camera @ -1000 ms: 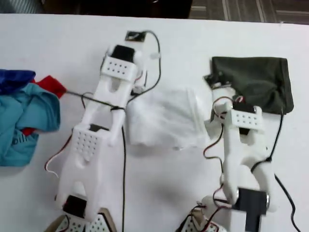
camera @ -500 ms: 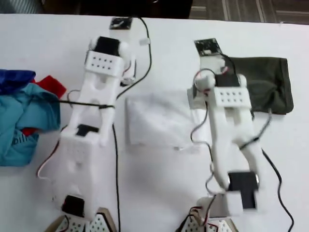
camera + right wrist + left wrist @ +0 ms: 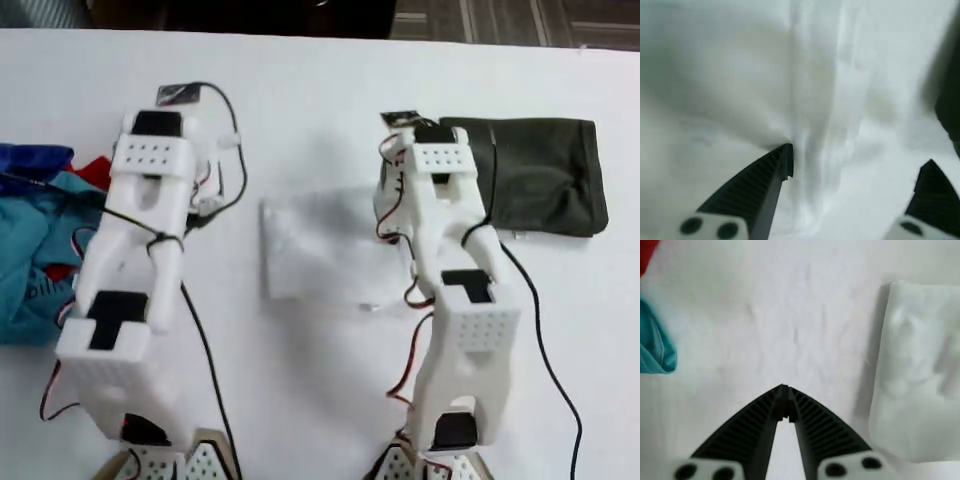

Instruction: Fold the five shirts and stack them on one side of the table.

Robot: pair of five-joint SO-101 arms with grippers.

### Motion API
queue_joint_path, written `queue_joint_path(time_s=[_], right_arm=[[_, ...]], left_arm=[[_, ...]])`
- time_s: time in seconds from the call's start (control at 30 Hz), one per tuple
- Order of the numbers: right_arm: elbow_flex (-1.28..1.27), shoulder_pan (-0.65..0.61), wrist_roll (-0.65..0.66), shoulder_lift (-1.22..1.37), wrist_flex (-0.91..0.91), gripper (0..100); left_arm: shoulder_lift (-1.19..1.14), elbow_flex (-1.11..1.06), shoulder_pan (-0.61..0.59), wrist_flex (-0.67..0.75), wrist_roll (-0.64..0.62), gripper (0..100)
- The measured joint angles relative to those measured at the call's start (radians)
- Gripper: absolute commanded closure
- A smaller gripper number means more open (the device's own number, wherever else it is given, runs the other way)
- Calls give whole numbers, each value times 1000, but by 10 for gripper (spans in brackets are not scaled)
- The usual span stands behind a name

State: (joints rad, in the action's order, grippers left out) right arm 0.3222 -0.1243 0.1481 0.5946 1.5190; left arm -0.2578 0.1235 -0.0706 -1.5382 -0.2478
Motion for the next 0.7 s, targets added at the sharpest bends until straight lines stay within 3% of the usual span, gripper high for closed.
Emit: queue_joint_path(time_s=[0.4, 0.7], right_arm=[[130, -21, 0, 41, 155, 647], [130, -29, -6, 97, 120, 647]], left_arm=[[160, -147, -3, 43, 2, 975], [187, -149, -3, 43, 2, 975]])
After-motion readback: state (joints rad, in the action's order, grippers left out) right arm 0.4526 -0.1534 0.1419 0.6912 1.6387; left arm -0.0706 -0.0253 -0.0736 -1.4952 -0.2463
